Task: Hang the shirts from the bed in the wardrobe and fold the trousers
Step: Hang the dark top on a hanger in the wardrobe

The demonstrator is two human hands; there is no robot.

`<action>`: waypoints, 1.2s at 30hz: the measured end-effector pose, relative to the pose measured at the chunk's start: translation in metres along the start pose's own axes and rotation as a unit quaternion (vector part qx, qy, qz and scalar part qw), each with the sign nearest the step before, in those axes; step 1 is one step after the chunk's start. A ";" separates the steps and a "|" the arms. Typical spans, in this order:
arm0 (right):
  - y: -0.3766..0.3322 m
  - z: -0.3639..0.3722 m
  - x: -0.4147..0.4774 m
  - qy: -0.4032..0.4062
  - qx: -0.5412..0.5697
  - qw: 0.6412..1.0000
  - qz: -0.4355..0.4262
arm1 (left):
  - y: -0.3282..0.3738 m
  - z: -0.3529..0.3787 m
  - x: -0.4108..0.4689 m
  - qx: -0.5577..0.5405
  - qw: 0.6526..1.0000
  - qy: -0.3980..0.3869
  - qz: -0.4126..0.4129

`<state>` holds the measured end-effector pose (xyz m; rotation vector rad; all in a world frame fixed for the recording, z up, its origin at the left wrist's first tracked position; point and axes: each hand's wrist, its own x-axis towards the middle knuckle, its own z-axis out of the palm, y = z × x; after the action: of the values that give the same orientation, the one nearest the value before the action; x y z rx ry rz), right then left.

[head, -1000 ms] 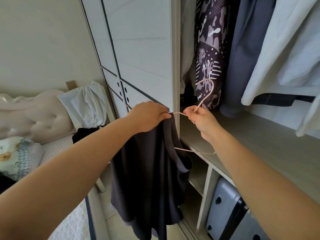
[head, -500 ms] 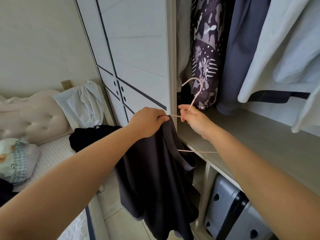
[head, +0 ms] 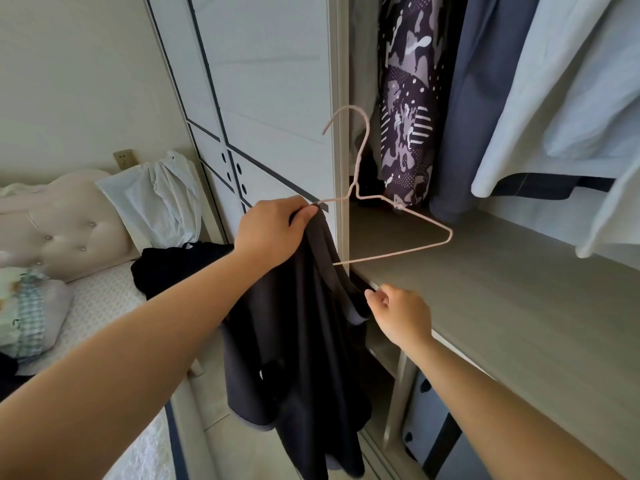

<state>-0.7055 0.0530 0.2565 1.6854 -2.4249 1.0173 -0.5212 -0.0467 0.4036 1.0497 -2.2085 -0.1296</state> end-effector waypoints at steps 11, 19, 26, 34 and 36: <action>-0.001 0.028 0.021 -0.194 0.466 0.721 0.475 | -0.011 -0.011 -0.011 -0.102 0.994 0.039 0.000; 0.002 0.009 0.037 -0.153 0.667 0.517 0.514 | -0.057 -0.008 -0.029 -0.009 0.996 0.062 0.058; 0.005 -0.022 0.047 -0.094 0.677 0.535 0.496 | -0.082 -0.006 -0.050 0.050 0.978 0.080 0.186; 0.012 -0.031 0.056 -0.017 0.622 0.616 0.484 | -0.087 -0.008 -0.056 0.038 0.967 0.096 0.232; 0.014 -0.035 0.059 0.003 0.595 0.656 0.464 | -0.091 -0.011 -0.056 0.040 0.967 0.078 0.238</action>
<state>-0.7536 0.0250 0.2983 -0.0086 -2.6250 3.1577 -0.4305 -0.0649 0.3496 0.5236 -2.2657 0.2495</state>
